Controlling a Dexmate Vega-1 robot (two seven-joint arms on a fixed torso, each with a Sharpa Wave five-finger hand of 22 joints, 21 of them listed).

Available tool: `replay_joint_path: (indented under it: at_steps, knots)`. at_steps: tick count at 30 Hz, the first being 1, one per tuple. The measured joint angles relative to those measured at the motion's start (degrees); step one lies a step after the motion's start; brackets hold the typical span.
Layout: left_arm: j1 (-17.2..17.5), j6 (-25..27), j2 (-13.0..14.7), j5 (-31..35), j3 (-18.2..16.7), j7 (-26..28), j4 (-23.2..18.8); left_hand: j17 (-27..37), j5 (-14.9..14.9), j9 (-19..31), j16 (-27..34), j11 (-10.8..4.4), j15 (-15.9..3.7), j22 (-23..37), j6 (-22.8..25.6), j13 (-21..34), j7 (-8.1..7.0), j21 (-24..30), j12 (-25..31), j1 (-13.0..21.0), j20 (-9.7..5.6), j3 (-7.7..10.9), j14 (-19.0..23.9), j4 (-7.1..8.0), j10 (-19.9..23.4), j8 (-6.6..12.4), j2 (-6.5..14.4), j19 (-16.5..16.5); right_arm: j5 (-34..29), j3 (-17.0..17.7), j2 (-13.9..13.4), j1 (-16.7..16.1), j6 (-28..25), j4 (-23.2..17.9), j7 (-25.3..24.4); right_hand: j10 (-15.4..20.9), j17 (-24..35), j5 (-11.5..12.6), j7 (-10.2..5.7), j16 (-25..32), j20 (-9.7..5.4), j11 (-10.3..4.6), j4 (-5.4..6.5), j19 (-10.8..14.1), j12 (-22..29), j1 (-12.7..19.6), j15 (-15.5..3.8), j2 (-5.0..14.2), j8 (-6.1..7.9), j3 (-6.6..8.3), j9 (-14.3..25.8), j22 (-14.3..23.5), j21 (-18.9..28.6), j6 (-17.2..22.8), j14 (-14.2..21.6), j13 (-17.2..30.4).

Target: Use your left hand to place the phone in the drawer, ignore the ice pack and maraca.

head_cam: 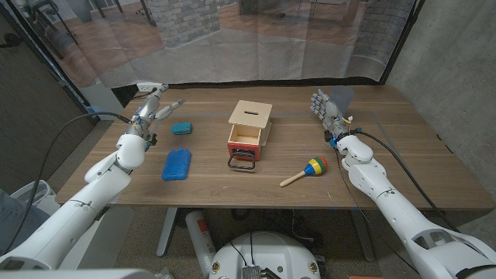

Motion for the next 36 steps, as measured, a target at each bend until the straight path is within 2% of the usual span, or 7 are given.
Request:
replay_joint_path:
  at_steps: [6, 7, 16, 26, 29, 33, 36]
  knots:
    - [-0.3, 1.4, 1.4, 1.1, 1.1, -0.6, -1.5, 0.0, 0.0, 0.0, 0.0, -0.12, -0.08, 0.0, -0.2, 0.0, -0.24, 0.0, -0.2, 1.2, 0.00, -0.17, -0.1, -0.94, -0.7, 0.00, -0.9, 0.0, -0.1, 0.0, 0.0, 0.1, 0.0, 0.2, 0.2, 0.0, 0.0, 0.0, -0.21, 0.0, 0.00, 0.00, -0.23, 0.0, 0.0, 0.4, -0.03, 0.38, 0.00, 0.23, 0.0, 0.0, 0.0, -0.2, 0.0, 0.0]
    - [-0.4, 4.0, 1.8, 2.6, 1.4, -1.9, -1.9, 0.0, 0.0, 0.0, 0.0, -0.12, -0.08, 0.0, -0.3, 0.0, -0.56, 0.0, -0.2, 1.4, 0.00, -0.17, -0.1, -0.94, -0.7, 0.00, -0.9, 0.0, -0.1, 0.0, 0.1, 0.1, 0.0, 0.3, 0.3, 0.0, 0.0, 0.0, -0.21, 0.0, 0.00, 0.00, -0.23, 0.0, 0.0, 0.4, -0.22, 0.38, 0.00, 0.23, 0.0, 0.0, 0.0, -0.2, -0.2, 0.0]
    - [-1.3, 9.7, 4.1, 5.0, 3.3, -5.8, -5.1, 0.0, 0.4, 0.0, 0.0, -0.41, 0.21, 0.0, 1.0, 0.0, -1.97, -0.1, -0.4, 3.0, 0.46, -0.48, -0.4, -2.21, -1.0, 0.28, -1.9, 0.5, -0.1, 0.1, 0.1, 0.1, 0.4, 0.4, 0.5, 0.0, 0.0, 0.0, -0.21, 0.0, 0.00, 0.00, -0.23, 0.0, 0.0, 0.4, -0.31, 0.38, 0.00, 0.23, 0.0, 0.0, 0.0, -0.2, -0.3, 0.0]
    - [-2.9, 15.0, 5.7, 6.4, 5.7, -9.9, -7.4, 0.0, 0.9, 0.0, 0.0, -0.41, 0.21, 0.0, 1.3, 0.0, -1.84, -0.1, -0.4, 4.1, 1.09, -0.62, -0.4, -2.99, -1.0, 0.28, -2.6, 1.0, 0.2, 0.3, -0.1, 0.1, 0.5, 0.6, 1.0, 0.0, 0.0, -0.2, -0.21, 0.0, -0.32, 0.00, -0.39, -0.3, 0.0, 0.4, -0.31, 0.38, 0.00, 0.07, 0.0, 0.0, 0.0, -0.2, -0.3, 0.0]
    - [-3.5, 17.6, 6.1, 7.0, 6.4, -12.0, -7.7, 0.0, 0.9, 0.0, 0.0, -0.12, 0.21, 0.0, 1.1, 0.0, -2.06, -0.1, -0.4, 4.4, 1.60, -0.51, -0.4, -3.16, -1.3, 0.28, -2.9, 1.2, 0.2, 0.3, -0.2, 0.1, 0.5, 0.6, 1.1, 0.0, 0.0, -0.2, -0.21, 0.0, -0.32, 0.00, -0.39, -0.3, 0.0, 0.4, -0.31, 0.38, 0.00, 0.07, 0.0, 0.0, 0.0, -0.2, -0.3, 0.0]
    - [-4.3, 19.0, 6.5, 7.3, 7.3, -13.2, -7.9, 0.0, 0.9, 0.0, 0.0, -0.30, 0.21, 0.0, 1.8, 0.0, -2.77, -0.1, -0.4, 5.4, 3.24, -0.74, -0.4, -3.88, -1.5, 0.28, -3.3, 2.2, 0.2, 0.3, -0.3, 0.1, 0.4, 0.6, 1.1, 0.0, 0.0, -0.2, -0.21, 0.0, -0.31, 0.00, -0.39, -0.3, 0.0, 0.4, -0.31, 0.38, 0.00, 0.07, 0.0, 0.0, 0.0, -0.2, -0.3, 0.0]
    - [-4.9, 19.6, 6.8, 7.4, 8.0, -13.8, -8.0, 0.0, 0.9, 0.0, 0.0, -0.39, 0.22, 0.0, 2.0, 0.0, -3.00, -0.1, -0.4, 5.9, 3.54, -0.63, -0.4, -4.10, -1.6, 0.28, -3.4, 2.5, 0.2, 0.3, -0.3, 0.1, 0.2, 0.6, 1.1, 0.0, 0.0, -0.2, -0.21, 0.0, -0.32, 0.00, -0.39, -0.3, 0.0, 0.4, -0.31, 0.38, 0.00, 0.07, 0.0, 0.0, 0.0, -0.2, -0.3, 0.0]
